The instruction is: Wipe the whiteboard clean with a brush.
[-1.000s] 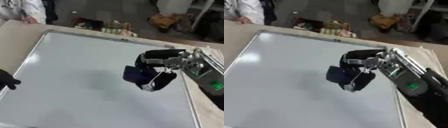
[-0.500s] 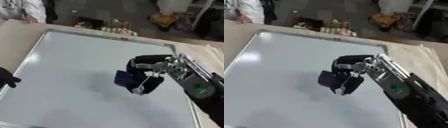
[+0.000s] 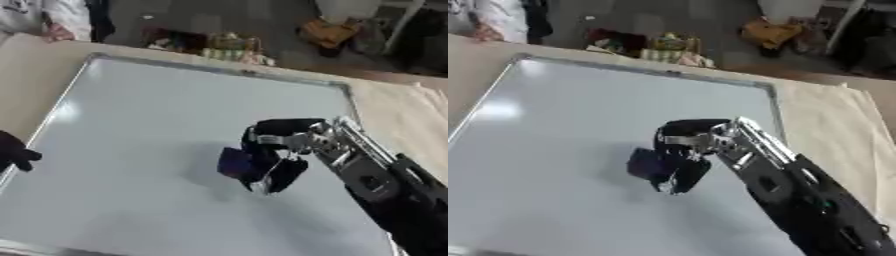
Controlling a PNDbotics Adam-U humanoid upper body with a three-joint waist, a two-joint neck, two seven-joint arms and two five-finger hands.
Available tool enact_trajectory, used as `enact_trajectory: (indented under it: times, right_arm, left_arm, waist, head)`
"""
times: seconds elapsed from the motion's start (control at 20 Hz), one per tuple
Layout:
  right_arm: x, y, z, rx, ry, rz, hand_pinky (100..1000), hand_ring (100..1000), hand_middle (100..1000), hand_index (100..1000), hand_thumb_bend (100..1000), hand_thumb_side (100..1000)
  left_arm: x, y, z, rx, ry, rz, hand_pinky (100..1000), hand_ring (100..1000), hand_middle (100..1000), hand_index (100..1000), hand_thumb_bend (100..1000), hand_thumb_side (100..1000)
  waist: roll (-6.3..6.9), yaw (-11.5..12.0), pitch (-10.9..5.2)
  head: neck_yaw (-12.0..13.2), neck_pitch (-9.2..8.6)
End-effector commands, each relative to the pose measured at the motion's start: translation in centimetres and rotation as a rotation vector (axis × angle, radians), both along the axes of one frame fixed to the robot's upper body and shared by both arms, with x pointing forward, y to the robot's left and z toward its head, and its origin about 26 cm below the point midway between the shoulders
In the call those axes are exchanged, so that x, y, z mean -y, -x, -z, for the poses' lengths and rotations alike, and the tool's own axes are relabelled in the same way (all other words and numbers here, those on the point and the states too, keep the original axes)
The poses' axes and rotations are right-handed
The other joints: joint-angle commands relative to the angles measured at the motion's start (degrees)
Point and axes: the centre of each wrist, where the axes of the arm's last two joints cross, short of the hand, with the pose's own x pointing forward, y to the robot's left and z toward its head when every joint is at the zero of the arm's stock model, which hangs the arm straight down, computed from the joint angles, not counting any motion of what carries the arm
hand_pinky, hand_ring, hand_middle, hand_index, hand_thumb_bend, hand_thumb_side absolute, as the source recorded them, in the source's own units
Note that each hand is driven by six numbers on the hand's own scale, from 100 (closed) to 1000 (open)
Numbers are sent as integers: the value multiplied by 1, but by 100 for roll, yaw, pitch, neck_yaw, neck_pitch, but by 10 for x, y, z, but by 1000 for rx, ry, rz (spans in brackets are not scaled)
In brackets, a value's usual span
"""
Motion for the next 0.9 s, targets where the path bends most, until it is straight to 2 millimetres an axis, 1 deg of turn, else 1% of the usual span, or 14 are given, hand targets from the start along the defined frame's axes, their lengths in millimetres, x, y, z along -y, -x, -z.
enact_trajectory:
  times: [0.05,0.35,0.4,0.45,0.6,0.7,0.75,0.9]
  right_arm:
    - [-4,0,-6,11,10,-15,387,377,154,300,100,265]
    - [-13,0,0,-9,22,-36,412,401,178,316,100,270]
    - [-14,0,0,-10,26,-39,420,415,197,331,100,289]
    - [-15,0,1,-10,32,-44,421,417,200,333,100,290]
    - [-17,0,3,-11,52,-67,448,472,285,372,100,272]
    - [-19,-1,5,-8,68,-85,462,507,336,375,100,278]
    - [-20,-1,6,-6,76,-93,464,513,342,373,100,279]
    - [-21,-3,12,-7,100,-112,479,578,429,353,100,290]
  left_arm:
    - [2,1,-6,26,-12,6,578,384,457,485,100,919]
    - [2,1,-6,27,-14,8,578,383,457,485,100,919]
    - [2,1,-6,27,-14,8,578,383,457,485,100,919]
    - [2,0,-6,27,-15,9,578,383,457,485,100,919]
    - [3,0,-6,29,-16,11,577,382,457,485,100,919]
    - [3,0,-6,29,-17,11,577,381,457,485,100,918]
    - [3,0,-6,29,-18,12,577,381,457,485,100,918]
    - [3,0,-7,31,-19,13,577,381,457,485,100,917]
  waist:
    - [49,1,-86]
    - [69,10,-65]
    - [71,14,-60]
    - [73,20,-54]
    - [76,38,-33]
    - [74,43,-18]
    - [74,45,-12]
    - [73,54,8]
  head:
    - [45,56]
    - [48,47]
    - [45,41]
    - [39,32]
    - [21,9]
    - [13,-9]
    - [8,-14]
    - [-1,-43]
